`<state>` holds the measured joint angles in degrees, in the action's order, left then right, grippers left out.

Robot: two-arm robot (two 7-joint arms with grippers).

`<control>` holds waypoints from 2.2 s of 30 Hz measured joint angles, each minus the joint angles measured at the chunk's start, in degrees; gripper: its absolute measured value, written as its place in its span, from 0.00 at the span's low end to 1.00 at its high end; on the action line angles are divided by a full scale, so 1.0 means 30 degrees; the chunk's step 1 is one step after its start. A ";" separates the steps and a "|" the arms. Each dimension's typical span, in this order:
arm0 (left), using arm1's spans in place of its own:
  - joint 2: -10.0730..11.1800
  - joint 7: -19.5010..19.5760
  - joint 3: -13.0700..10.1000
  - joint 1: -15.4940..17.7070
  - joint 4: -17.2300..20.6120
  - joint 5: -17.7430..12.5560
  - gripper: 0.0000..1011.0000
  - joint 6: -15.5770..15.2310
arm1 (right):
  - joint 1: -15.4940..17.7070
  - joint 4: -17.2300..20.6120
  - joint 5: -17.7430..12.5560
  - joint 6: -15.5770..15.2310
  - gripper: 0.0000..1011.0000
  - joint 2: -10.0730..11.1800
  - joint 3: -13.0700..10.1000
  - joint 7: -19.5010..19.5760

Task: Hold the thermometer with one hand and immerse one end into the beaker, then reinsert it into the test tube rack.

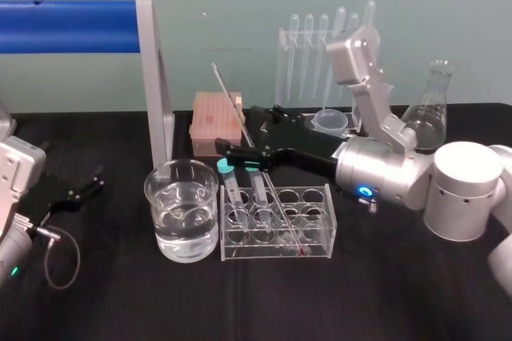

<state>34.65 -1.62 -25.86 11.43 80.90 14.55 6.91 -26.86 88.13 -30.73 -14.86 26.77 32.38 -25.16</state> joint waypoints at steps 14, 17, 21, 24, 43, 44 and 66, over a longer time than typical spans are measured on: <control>0.0000 0.0001 0.0000 0.0001 0.0001 0.0001 1.00 0.0000 | -0.0251 -0.0852 0.1104 -0.0293 0.99 -0.1088 -0.0135 0.0807; 0.0000 0.0000 0.0001 0.0000 0.0000 0.0002 1.00 -0.0001 | -0.0247 -0.0849 0.1095 -0.0290 0.99 -0.1078 -0.0135 0.0805; -0.0001 0.0000 0.0000 -0.0001 0.0000 0.0000 1.00 0.0000 | -0.0239 -0.0832 0.1085 -0.0284 0.99 -0.1056 -0.0135 0.0802; 0.0000 0.0000 0.0001 0.0000 -0.0001 0.0001 1.00 0.0000 | -0.0235 -0.0819 0.1075 -0.0280 0.95 -0.1046 -0.0135 0.0798; 0.0000 0.0000 0.0000 0.0000 0.0000 0.0001 1.00 0.0000 | -0.0231 -0.0781 0.1014 -0.0275 0.38 -0.1015 -0.0128 0.0789; 0.0000 0.0000 0.0000 0.0000 0.0000 0.0000 1.00 0.0000 | -0.0231 -0.0781 0.1012 -0.0275 0.36 -0.1013 -0.0127 0.0789; 0.0000 0.0000 0.0000 0.0001 0.0000 0.0000 1.00 0.0000 | 0.0251 -0.0656 0.0724 0.0058 0.06 -0.1190 -0.0574 0.0786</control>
<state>34.64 -1.62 -25.86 11.43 80.90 14.55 6.91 -26.11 86.16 -28.56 -14.69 23.20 30.66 -22.80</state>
